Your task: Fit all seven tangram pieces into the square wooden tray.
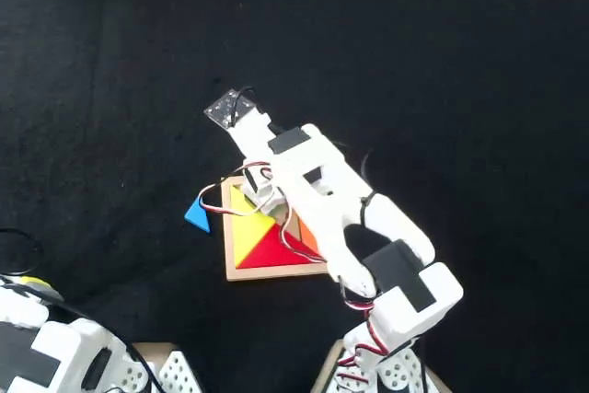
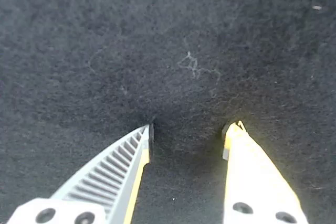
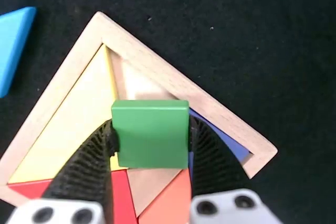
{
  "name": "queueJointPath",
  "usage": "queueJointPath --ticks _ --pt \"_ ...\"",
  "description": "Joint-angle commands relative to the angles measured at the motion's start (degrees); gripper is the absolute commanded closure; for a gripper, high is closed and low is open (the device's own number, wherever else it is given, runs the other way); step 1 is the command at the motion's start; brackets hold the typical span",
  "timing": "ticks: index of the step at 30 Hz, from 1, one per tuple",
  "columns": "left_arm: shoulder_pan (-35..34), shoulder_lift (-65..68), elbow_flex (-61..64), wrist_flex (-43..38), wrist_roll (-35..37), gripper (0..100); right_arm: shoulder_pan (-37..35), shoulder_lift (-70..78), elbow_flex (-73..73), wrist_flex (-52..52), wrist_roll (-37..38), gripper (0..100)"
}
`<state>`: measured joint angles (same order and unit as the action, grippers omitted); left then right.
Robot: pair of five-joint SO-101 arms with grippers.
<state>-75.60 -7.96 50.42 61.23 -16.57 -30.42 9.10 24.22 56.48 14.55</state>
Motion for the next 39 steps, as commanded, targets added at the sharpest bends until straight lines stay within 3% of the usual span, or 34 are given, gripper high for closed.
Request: queueJointPath --ticks 1,7,21,39 --pt "0.48 0.44 1.27 0.26 -0.44 77 -1.32 0.31 0.31 2.20 -0.62 95.9" --pt "0.48 0.44 1.27 0.26 -0.44 77 -1.41 0.22 0.22 3.69 -0.53 80.4" --pt "0.48 0.44 1.27 0.26 -0.44 77 -1.41 -12.26 0.66 8.09 -0.09 80.2" --pt "0.48 0.44 1.27 0.26 -0.44 77 -1.58 -7.16 1.10 5.27 0.00 80.0"
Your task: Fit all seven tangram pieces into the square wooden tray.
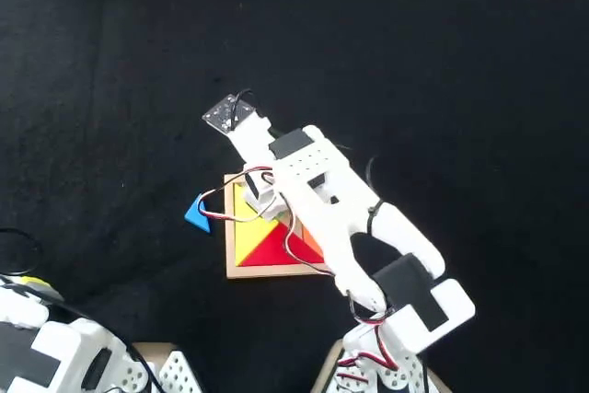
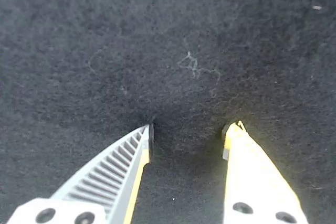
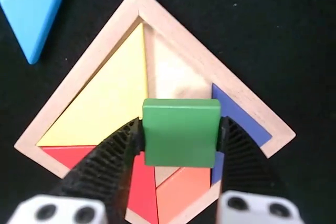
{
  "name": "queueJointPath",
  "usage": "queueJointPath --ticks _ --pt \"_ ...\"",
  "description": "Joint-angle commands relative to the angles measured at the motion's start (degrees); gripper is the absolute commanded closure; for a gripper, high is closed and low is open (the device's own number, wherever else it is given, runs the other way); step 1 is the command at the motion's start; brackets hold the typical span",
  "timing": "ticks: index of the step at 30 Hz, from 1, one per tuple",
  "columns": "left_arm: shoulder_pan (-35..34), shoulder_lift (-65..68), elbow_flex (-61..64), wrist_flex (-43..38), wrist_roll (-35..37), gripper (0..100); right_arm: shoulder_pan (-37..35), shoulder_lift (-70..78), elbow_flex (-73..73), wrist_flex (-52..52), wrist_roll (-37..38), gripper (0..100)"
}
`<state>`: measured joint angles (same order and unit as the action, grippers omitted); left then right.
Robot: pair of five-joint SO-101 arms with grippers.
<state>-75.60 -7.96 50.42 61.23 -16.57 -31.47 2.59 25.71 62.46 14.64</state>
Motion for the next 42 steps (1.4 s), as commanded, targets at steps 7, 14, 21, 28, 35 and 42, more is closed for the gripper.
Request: queueJointPath --ticks 7,14,21,28,35,42 --pt "0.48 0.44 1.27 0.26 -0.44 77 -0.62 -0.66 -0.40 0.79 0.26 79.2" --pt "0.48 0.44 1.27 0.26 -0.53 77 -0.62 -0.66 -0.75 0.97 0.18 67.3" --pt "1.27 0.44 1.36 0.26 -0.44 77 -0.44 -0.66 -2.15 2.29 0.35 67.3" --pt "1.27 0.44 1.36 0.26 -0.44 77 -0.26 -0.40 -11.65 8.26 3.78 85.0" --pt "1.27 0.44 1.36 0.26 -0.44 77 0.26 0.04 -12.00 6.33 3.78 94.6" --pt "1.36 0.44 1.36 0.26 -0.53 77 1.67 6.11 -12.97 -0.18 3.78 98.8"
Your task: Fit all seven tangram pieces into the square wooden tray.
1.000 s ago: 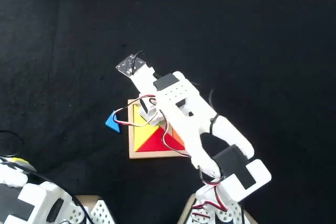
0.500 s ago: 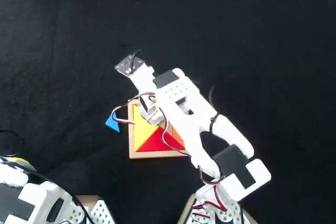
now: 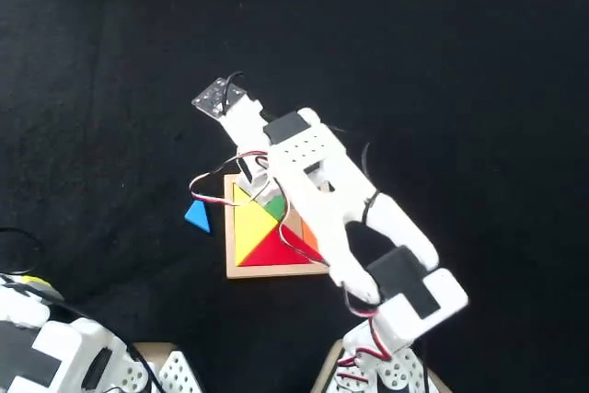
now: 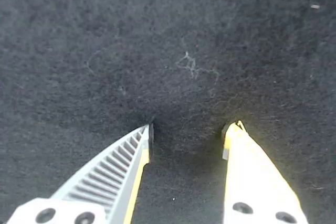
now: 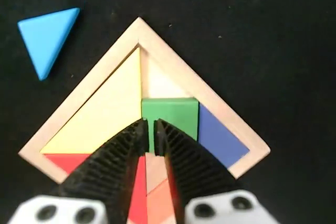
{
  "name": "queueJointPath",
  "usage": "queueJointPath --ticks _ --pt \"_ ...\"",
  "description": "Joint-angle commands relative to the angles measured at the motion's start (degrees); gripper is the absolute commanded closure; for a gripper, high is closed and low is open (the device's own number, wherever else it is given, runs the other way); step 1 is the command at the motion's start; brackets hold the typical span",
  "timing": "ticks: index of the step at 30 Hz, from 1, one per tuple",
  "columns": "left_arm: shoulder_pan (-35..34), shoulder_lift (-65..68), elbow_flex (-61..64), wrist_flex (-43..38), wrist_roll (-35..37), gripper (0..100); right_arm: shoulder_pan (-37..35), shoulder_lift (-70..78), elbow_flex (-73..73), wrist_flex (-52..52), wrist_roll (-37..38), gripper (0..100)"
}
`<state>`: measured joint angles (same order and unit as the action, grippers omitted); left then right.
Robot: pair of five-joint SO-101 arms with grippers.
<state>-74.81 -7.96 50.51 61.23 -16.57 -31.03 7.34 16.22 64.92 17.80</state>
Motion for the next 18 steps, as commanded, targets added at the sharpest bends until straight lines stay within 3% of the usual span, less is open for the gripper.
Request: queueJointPath --ticks 1,18 --pt "0.57 0.44 1.27 0.26 -0.53 77 1.14 2.59 -4.09 -3.16 0.62 98.8" --pt "0.57 0.44 1.27 0.26 -0.44 77 1.23 12.62 -10.15 0.35 0.62 98.8"
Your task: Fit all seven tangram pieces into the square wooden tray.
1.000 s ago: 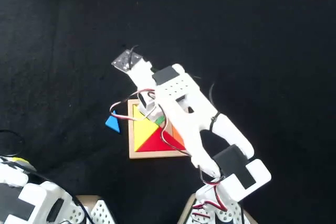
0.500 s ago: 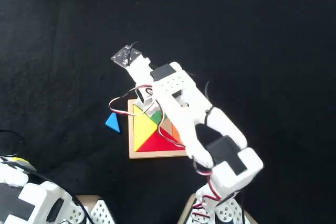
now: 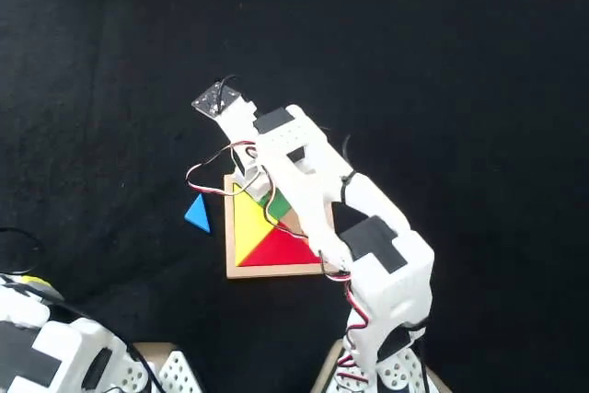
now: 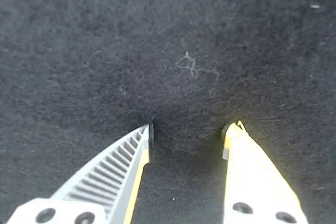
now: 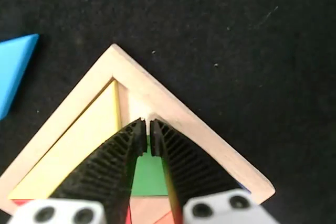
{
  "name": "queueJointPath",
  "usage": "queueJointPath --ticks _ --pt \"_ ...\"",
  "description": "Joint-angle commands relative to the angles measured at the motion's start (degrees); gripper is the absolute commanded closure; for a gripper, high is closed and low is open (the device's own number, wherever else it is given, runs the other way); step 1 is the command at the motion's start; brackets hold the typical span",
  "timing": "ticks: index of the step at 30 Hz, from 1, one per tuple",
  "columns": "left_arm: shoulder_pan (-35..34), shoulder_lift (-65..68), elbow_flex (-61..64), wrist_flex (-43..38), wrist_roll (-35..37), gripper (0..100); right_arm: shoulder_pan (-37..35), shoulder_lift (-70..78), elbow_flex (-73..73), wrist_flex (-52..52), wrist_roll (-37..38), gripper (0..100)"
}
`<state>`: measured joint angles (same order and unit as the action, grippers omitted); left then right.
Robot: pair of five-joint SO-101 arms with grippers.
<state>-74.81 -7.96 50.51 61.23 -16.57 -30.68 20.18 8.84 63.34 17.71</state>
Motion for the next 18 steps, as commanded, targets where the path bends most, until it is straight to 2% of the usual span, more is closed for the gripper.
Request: queueJointPath --ticks 1,8,18 --pt "0.57 0.44 1.27 0.26 -0.44 77 0.79 -0.22 -2.86 3.08 0.70 98.8" --pt "0.57 0.44 1.27 0.26 -0.44 77 0.70 -0.66 -3.30 6.07 0.70 98.8" --pt "0.57 0.44 1.27 0.26 -0.44 77 0.44 0.92 -7.25 3.78 0.70 98.8"
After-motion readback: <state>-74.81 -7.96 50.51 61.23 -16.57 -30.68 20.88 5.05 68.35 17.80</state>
